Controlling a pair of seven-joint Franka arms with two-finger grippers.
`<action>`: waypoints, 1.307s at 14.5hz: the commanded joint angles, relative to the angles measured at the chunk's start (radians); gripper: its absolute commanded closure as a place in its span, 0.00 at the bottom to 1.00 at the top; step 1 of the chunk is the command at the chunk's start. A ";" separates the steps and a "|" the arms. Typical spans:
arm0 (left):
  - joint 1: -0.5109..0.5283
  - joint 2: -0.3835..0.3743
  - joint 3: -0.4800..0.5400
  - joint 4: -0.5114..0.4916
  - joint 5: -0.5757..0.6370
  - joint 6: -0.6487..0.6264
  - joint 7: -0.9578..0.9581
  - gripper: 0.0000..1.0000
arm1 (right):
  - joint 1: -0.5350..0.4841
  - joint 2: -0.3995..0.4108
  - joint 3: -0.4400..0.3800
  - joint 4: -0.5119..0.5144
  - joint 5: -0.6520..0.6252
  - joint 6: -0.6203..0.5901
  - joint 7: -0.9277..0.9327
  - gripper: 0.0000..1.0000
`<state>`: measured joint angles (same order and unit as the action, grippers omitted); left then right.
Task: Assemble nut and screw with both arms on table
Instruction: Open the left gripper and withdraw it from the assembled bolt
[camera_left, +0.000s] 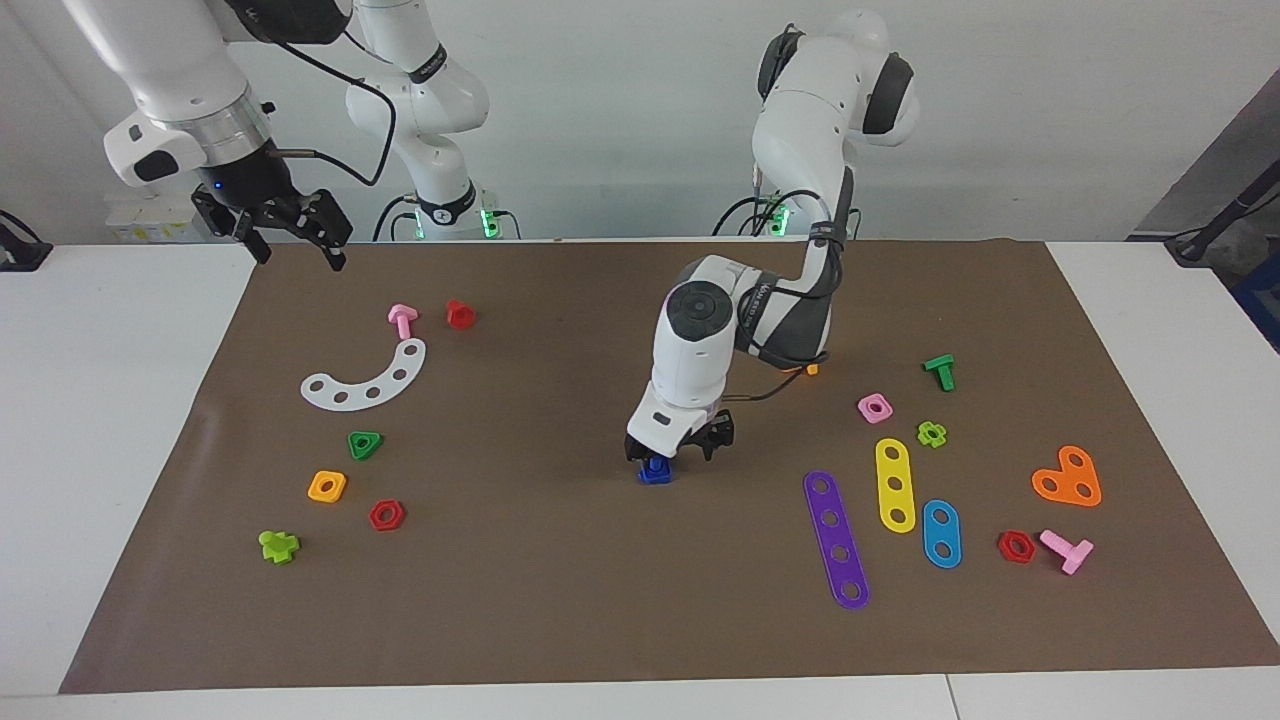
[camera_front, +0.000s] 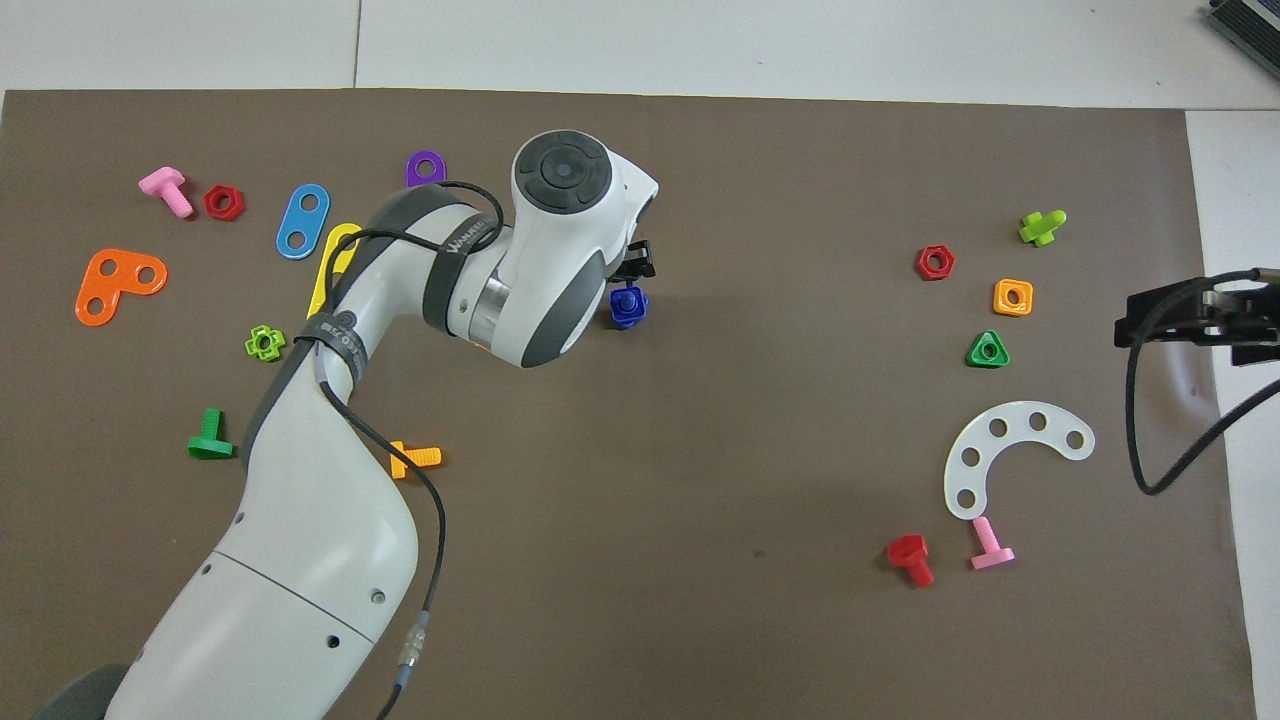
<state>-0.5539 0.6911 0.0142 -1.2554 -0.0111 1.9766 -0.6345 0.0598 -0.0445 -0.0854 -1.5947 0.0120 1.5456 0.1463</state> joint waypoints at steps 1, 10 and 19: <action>0.092 -0.123 -0.011 -0.012 0.007 -0.085 0.128 0.01 | -0.006 -0.020 0.006 -0.016 0.000 -0.005 -0.024 0.00; 0.434 -0.498 -0.010 -0.378 -0.018 -0.155 0.625 0.00 | -0.006 -0.020 0.006 -0.016 0.000 -0.005 -0.024 0.00; 0.549 -0.706 -0.013 -0.438 -0.017 -0.274 0.736 0.00 | -0.006 -0.020 0.006 -0.016 0.000 -0.005 -0.024 0.00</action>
<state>-0.0133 0.0536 0.0145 -1.6377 -0.0193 1.7014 0.0971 0.0598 -0.0445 -0.0854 -1.5947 0.0120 1.5456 0.1463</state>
